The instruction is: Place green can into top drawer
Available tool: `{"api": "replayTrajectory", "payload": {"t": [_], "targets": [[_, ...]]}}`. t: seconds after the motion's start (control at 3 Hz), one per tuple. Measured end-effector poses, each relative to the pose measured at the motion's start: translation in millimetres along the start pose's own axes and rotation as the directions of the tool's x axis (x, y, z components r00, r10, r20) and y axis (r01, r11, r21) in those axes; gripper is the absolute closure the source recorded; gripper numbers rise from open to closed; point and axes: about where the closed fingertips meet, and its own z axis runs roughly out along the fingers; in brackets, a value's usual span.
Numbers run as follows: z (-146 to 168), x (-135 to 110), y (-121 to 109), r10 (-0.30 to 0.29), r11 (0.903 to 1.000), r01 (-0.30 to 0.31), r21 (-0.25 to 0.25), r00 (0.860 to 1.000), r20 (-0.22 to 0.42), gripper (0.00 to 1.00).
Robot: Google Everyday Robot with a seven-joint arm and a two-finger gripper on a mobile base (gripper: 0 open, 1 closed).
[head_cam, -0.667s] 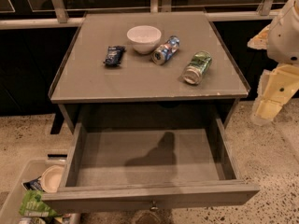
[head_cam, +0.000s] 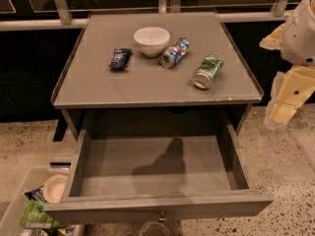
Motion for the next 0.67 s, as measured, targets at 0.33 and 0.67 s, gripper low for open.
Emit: {"api": "replayTrajectory", "payload": {"t": [0.33,0.67], "targets": [[10.6,3.6,-18.9,-0.031,0.9990,0.030,0.033,0.999,0.026,0.00],[10.6,3.5,-18.9,-0.031,0.9990,0.030,0.033,0.999,0.026,0.00]]}}
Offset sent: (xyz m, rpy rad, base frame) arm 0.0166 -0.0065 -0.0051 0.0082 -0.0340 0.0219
